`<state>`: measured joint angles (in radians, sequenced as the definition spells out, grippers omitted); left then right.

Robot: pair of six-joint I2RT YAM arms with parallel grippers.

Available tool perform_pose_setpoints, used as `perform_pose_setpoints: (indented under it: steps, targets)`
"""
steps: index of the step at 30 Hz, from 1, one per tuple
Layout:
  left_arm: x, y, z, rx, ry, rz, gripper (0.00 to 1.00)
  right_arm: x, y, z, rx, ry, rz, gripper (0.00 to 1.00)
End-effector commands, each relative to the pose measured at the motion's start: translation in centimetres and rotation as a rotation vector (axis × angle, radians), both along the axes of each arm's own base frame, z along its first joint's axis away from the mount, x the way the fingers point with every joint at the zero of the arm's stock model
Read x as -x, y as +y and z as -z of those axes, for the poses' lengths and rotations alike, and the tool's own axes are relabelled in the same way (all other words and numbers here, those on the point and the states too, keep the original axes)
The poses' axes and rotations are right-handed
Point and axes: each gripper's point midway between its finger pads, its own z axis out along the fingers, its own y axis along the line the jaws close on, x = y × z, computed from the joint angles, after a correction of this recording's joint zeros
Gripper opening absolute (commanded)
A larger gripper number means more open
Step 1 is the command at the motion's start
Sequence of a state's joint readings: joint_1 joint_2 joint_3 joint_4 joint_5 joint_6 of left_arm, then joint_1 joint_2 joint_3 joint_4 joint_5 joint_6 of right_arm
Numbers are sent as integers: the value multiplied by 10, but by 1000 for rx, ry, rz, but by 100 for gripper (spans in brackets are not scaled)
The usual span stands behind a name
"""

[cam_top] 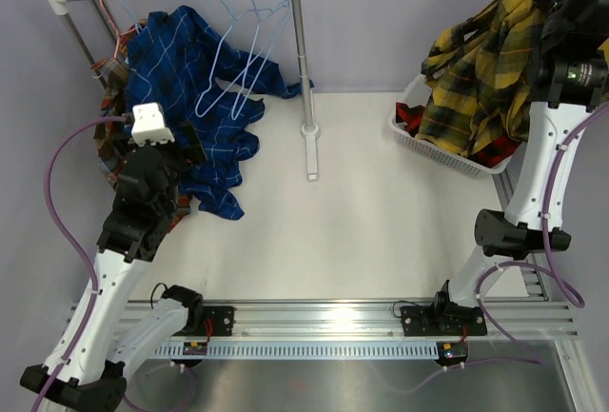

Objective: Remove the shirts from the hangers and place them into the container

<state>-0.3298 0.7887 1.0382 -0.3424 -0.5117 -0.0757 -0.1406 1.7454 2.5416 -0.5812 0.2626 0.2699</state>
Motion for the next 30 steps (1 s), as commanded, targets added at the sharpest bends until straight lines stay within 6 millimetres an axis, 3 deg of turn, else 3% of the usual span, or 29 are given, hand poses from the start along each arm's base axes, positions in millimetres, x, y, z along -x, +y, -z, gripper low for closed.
perform_pose_setpoints:
  steps: [1,5,6,8,9,11,15,20,22,23,26,27,29,30]
  targets:
    - [-6,0,-8,17,-43,-8,99,2,-17,-49,23,-204,56,0]
    - [-5,0,-8,18,-44,-7,99,-30,-19,-26,80,-149,41,0]
    - [-5,0,-8,17,-43,-7,99,-43,-20,-8,79,-106,36,0]
    - [-5,0,-8,17,-43,-8,99,-57,-22,8,94,-79,35,0]
    - [-5,0,-8,17,-45,-8,99,-69,-24,31,87,-29,32,0]
    - [-6,0,-7,14,-40,-8,99,-83,-25,51,81,0,22,0]
    - [-7,0,-6,12,-37,-10,99,-111,-27,115,37,112,-2,0]
    - [-7,-1,-6,12,-36,-5,99,-126,-31,163,-31,165,-21,0]
    - [-7,-1,-6,12,-36,-4,99,-131,-35,192,-77,206,-25,0]
    - [-7,-1,-6,11,-34,-5,99,-132,-39,215,-120,236,-22,0]
    - [-7,-1,-6,10,-34,-5,99,-129,-45,244,-184,255,-12,0]
    - [-7,-1,-6,12,-35,-4,99,-126,-50,271,-210,302,4,0]
    - [-7,-1,-6,12,-37,-2,99,-118,-57,296,-271,335,40,0]
    - [-7,-2,-6,13,-34,-1,99,-109,-63,325,-308,393,65,0]
